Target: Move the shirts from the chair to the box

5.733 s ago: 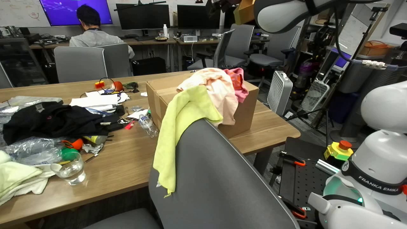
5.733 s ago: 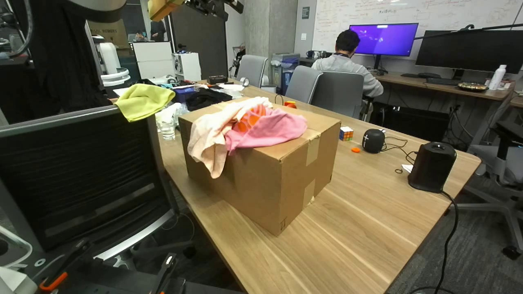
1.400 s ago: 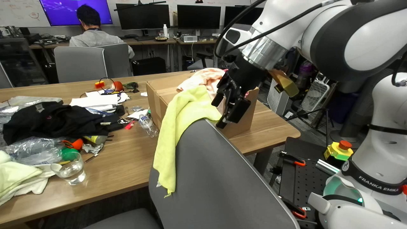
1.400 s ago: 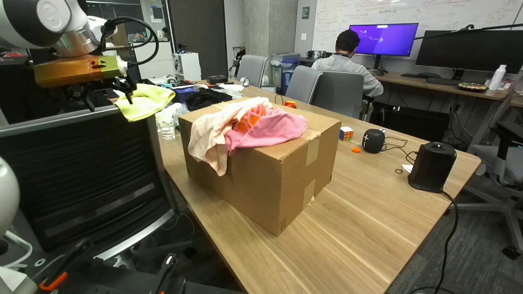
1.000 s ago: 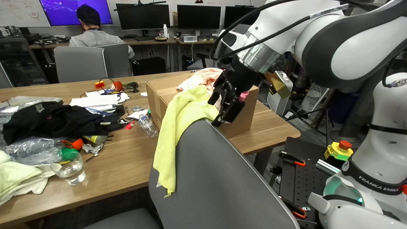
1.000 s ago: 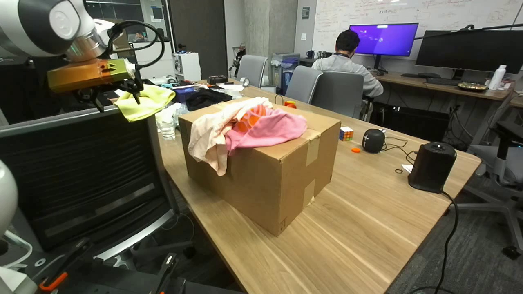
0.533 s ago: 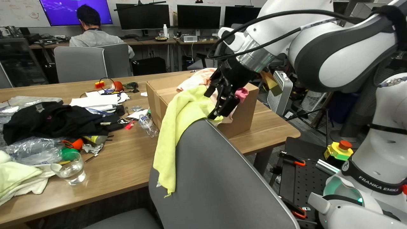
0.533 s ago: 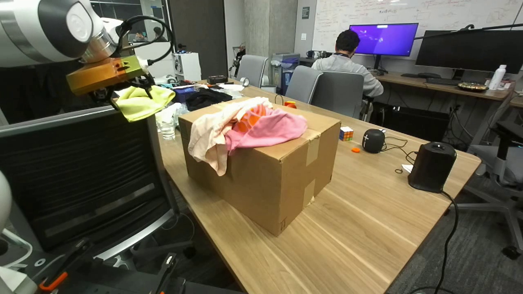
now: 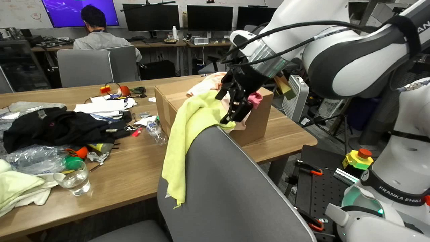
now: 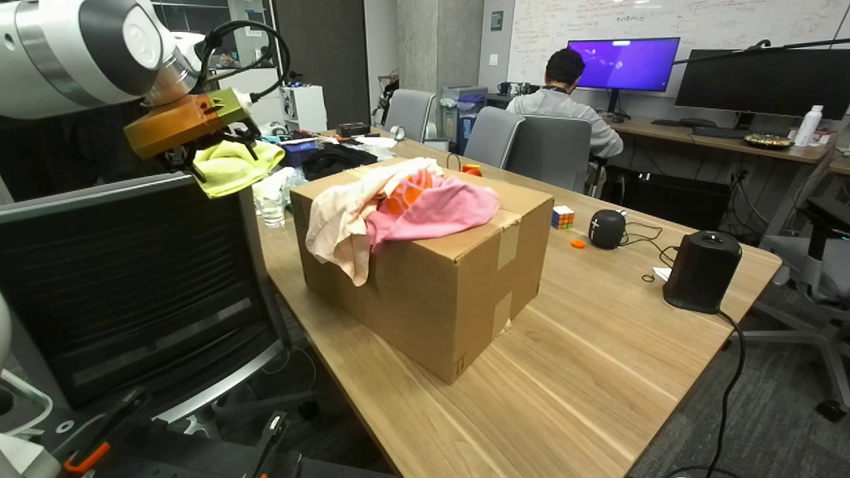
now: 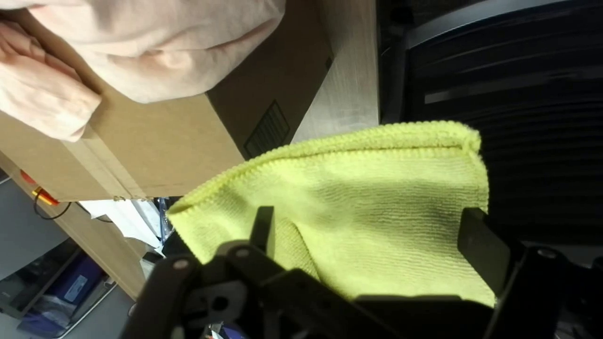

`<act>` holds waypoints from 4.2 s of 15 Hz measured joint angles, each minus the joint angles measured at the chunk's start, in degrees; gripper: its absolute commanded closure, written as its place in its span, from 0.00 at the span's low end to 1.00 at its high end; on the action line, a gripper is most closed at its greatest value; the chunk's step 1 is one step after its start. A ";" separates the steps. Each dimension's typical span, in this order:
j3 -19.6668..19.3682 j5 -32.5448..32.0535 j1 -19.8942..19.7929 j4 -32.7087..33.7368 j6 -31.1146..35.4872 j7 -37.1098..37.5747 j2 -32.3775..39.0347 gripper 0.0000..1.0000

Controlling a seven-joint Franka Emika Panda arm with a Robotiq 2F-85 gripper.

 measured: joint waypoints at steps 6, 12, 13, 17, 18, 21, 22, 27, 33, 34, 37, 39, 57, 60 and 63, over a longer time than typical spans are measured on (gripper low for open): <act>2.05 -4.53 -2.19 -0.01 2.77 0.67 1.87 0.00; 4.71 -16.89 -8.56 -0.01 6.85 6.94 3.76 0.00; 5.09 -19.11 -9.70 -0.01 7.43 8.31 3.94 0.00; 6.79 -28.88 -14.56 -0.01 10.39 15.21 4.22 0.00; 7.27 -31.38 -15.77 -0.01 11.20 17.08 4.22 0.00; 8.73 -39.22 -19.17 0.01 13.31 23.13 4.22 0.00; 9.17 -42.01 -20.22 0.01 13.96 25.24 4.21 0.00; 10.88 -55.51 -24.22 0.05 16.46 35.93 4.04 0.00; 11.55 -70.06 -26.47 0.08 19.81 48.04 2.10 0.00; 11.55 -72.27 -26.54 0.09 20.50 49.91 1.46 0.00; 11.55 -77.86 -26.47 0.09 22.30 55.13 -0.70 0.00; 11.54 -80.68 -26.09 0.08 23.30 58.31 -2.20 0.00; -3.19 -116.57 4.87 0.00 6.30 103.92 -5.32 0.00; -6.26 -130.41 10.46 -0.33 -1.62 116.57 -3.90 0.00; -7.35 -130.91 12.04 -0.45 -5.15 118.15 -0.93 0.00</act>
